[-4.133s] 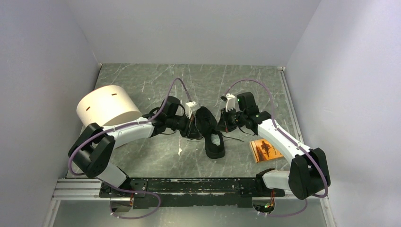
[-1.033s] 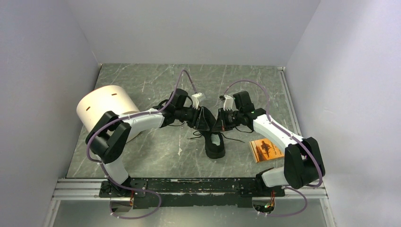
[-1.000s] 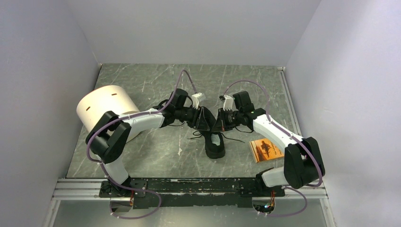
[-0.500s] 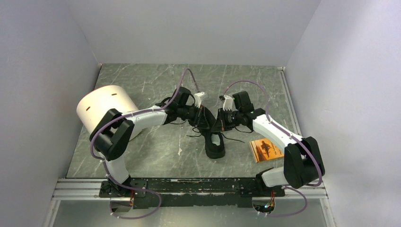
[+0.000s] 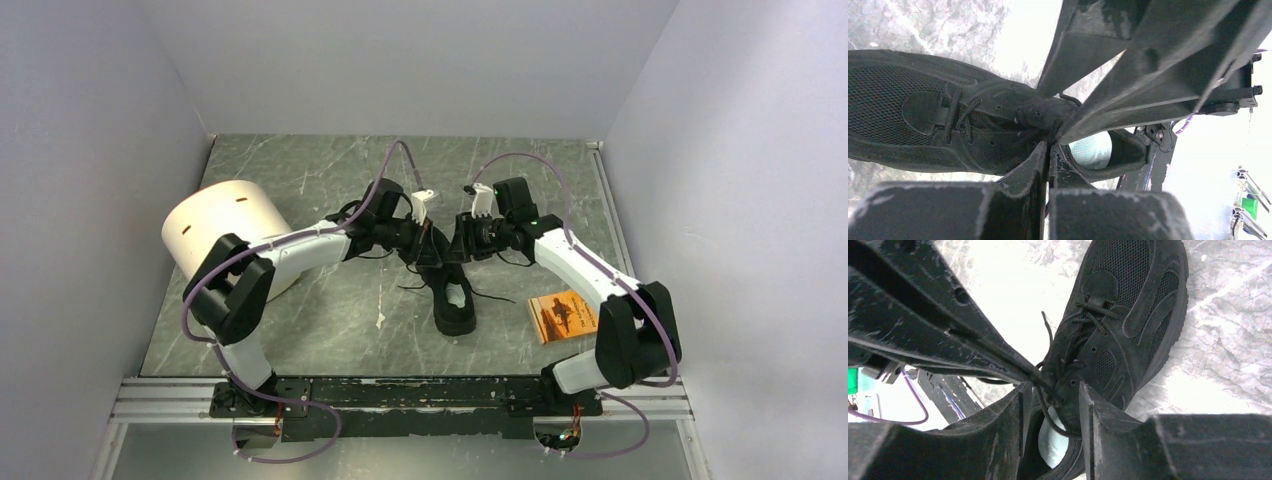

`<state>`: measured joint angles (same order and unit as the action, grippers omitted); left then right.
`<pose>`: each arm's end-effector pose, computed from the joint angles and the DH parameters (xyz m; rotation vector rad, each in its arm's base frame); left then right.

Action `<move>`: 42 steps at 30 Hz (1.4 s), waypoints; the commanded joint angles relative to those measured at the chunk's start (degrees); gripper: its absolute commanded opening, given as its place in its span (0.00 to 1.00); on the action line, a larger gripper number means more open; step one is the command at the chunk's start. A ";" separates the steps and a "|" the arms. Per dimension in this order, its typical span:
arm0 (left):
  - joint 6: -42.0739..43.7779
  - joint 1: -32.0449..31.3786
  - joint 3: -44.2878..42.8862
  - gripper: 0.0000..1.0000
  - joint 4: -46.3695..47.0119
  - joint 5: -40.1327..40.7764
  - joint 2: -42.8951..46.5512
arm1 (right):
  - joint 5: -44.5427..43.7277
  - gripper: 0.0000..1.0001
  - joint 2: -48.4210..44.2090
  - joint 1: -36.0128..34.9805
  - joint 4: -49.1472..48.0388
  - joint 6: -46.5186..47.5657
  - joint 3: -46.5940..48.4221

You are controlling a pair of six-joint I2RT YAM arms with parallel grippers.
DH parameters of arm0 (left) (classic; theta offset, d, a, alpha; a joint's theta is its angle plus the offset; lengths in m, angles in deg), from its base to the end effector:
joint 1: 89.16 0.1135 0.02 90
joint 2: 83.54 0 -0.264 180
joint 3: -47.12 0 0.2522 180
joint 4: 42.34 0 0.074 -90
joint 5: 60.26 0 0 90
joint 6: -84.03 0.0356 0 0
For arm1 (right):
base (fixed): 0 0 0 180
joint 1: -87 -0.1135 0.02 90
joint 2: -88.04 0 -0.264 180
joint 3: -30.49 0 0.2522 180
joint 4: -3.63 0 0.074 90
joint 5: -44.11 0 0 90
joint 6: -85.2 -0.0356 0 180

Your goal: Tie the shoes

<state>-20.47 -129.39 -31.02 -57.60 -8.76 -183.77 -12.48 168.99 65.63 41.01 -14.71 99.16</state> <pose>0.2770 -0.2633 0.2167 0.9076 2.1732 -1.2475 0.2648 0.1247 0.2415 -0.5142 2.4146 0.9522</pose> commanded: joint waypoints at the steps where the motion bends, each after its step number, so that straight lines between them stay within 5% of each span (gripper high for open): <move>1: 1.85 -0.20 -3.01 0.05 -0.72 0.89 1.20 | 0.84 0.42 2.15 0.45 -1.52 2.00 1.54; 10: 2.17 -0.13 -3.56 0.05 -1.90 1.12 0.56 | 5.27 0.18 3.85 0.98 -4.56 1.39 -0.37; 23: 2.99 -0.15 -3.80 0.05 -3.06 1.54 0.81 | 7.55 0.27 6.60 1.12 -5.75 2.52 0.10; 27: 2.87 -0.19 -3.70 0.05 -2.97 2.02 0.57 | 7.27 0.00 5.64 1.24 -5.19 2.34 0.78; 42: -2.98 0.26 -1.54 0.05 7.03 4.95 -1.63 | 9.53 0.00 -0.39 1.70 -8.42 -0.61 -3.65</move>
<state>-21.43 -129.39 -32.59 -56.46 -5.81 -185.54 -5.38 169.44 66.97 35.15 -13.77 96.10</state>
